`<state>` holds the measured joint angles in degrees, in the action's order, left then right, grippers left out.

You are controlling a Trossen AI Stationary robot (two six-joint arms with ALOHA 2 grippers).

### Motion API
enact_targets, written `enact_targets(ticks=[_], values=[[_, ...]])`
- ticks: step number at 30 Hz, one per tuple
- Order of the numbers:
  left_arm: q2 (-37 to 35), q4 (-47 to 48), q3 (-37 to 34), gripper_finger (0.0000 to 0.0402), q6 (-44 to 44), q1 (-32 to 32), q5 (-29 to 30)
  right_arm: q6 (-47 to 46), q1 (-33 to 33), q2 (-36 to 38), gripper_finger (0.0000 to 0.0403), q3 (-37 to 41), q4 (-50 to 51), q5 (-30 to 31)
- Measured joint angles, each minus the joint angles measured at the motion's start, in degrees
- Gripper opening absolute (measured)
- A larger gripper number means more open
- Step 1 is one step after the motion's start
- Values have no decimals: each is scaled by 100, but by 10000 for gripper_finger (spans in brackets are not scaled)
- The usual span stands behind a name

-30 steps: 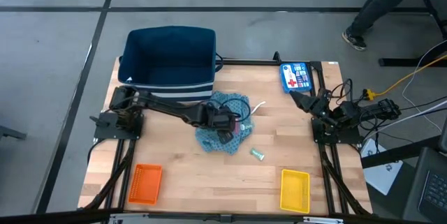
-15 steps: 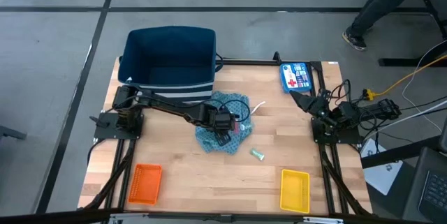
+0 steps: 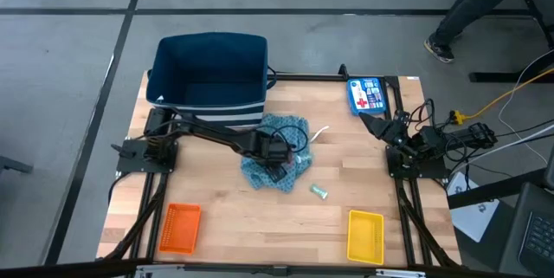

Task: Pick & Place Medicine items
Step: Put the bottom white rolled gauze into the orange bin

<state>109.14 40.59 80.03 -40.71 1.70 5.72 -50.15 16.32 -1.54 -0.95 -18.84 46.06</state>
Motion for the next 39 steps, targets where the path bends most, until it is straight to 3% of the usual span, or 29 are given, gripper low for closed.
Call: enact_targets(ticks=[7, 13, 17, 22, 31, 39], values=[[-545, -17, 0, 50, -383, 0, -61, 11, 0, 0, 334, 0, 20, 105], [-1292, 2, 0, 48, -586, 2, -57, 24, 1, 0, 334, 0, 91, 105], [-1845, 234, 0, 51, -448, 175, -683, 26, 2, 0, 334, 0, 104, 84], [-2318, 720, 0, 49, -428, 766, -1440, 27, 2, 0, 334, -2, 231, 42], [-2340, 1447, 0, 53, -1579, 2090, -1804, 4, -2, 0, 334, -2, 343, 125], [-2331, 1654, 0, 54, -2816, 3285, -1730, 7, -2, 0, 334, -2, 521, 299]])
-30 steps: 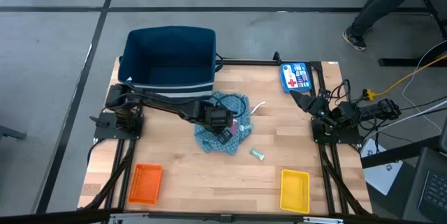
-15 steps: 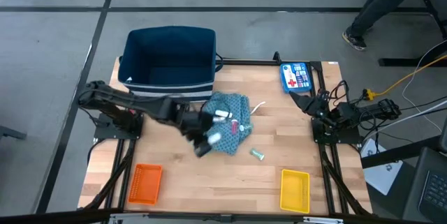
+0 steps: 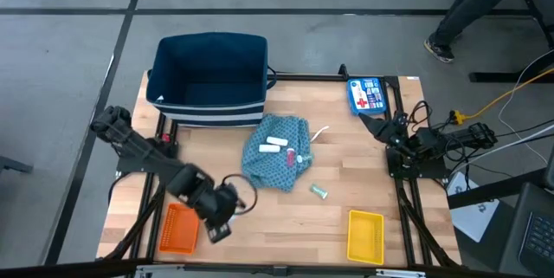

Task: Pick & Place Medicine items
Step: Put the bottom white rolled gauze into the orange bin

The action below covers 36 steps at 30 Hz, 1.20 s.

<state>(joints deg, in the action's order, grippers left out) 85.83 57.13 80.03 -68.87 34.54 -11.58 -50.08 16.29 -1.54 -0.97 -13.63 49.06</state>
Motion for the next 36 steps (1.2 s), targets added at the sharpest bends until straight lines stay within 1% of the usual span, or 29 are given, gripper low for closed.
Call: enact_targets(ticks=[6, 13, 16, 21, 24, 27, 31, 36], values=[[142, 21, 0, 54, -1042, 845, 290, -46, 0, 0, 334, 0, 172, 2], [377, 336, -1, 54, -2368, 1737, 342, -46, -1, 0, 334, 0, 176, 2], [448, 627, 0, 54, -3173, 2104, 443, -46, 0, 0, 334, 0, 177, 2], [545, 878, 0, 54, -4655, 2650, 785, -51, 0, 0, 334, 0, 175, 0], [696, 893, -2, 55, -4793, 2714, 469, -51, 0, 0, 334, 0, 175, 2], [822, 1010, -2, 67, -5076, 2681, 451, -84, 0, 0, 334, 0, 177, 0], [943, 1381, -2, 102, -5425, 2524, 486, -199, -2, 0, 334, 0, 175, 0], [983, 1863, -4, 145, -5651, 2390, 565, -199, -1, 0, 334, 0, 175, 0]])
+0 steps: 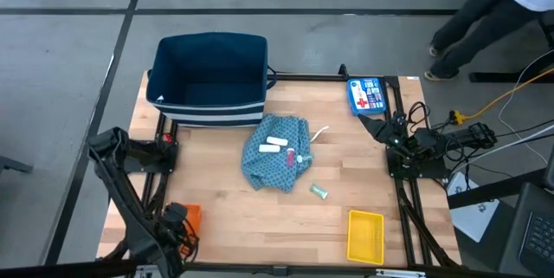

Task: Pick & Place Medicine items
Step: Put the bottom white rolled gauze into the orange bin

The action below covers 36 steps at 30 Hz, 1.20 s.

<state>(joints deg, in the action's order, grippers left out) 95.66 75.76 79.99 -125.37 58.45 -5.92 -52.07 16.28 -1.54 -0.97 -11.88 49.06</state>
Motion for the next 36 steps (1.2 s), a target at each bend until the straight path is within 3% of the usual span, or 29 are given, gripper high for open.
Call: enact_targets(ticks=[10, 17, 21, 27, 31, 36], values=[[-30, -105, 0, 188, -76, -139, 144, -48, 1, 0, 334, 0, 0, -2], [-553, -19, 0, 189, 699, -777, 1599, -110, 1, 0, 334, 0, 1, 0], [-977, -56, 4, 185, 2083, -1481, 2477, -131, 1, 0, 334, 0, 2, 0], [-1322, -199, 4, 189, 4761, -2974, 2880, -131, -1, 0, 334, 0, 0, 96], [-1309, -678, 4, 192, 6577, -3967, 2854, -148, 0, 0, 334, 0, 1, 96], [-1099, -1834, 4, 192, 8561, -4998, 2389, -145, 0, 0, 334, 0, 2, 105]])
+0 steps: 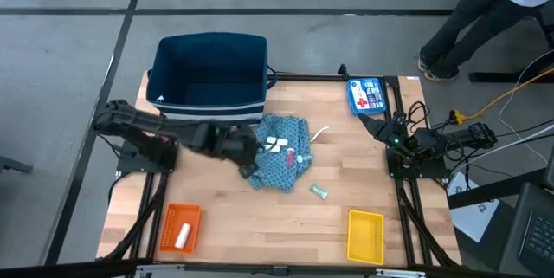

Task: Pick & Place Medicine items
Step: Put the bottom white rolled gauze into the orange bin

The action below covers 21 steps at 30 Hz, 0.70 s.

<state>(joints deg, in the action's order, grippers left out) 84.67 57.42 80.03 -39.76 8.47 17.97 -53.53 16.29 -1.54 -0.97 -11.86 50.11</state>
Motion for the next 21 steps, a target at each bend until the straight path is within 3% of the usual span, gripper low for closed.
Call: enact_targets(ticks=[9, 14, 21], values=[[752, -1143, 0, 198, 1843, -1000, -1360, 114, -1, 0, 334, 0, -4, -2], [1228, -1114, 0, 223, 2483, -1084, -1577, 165, -1, 0, 334, 0, -2, -17], [1667, -1119, 0, 242, 2968, -1075, -1444, 167, -1, 0, 334, 0, -2, -17]])
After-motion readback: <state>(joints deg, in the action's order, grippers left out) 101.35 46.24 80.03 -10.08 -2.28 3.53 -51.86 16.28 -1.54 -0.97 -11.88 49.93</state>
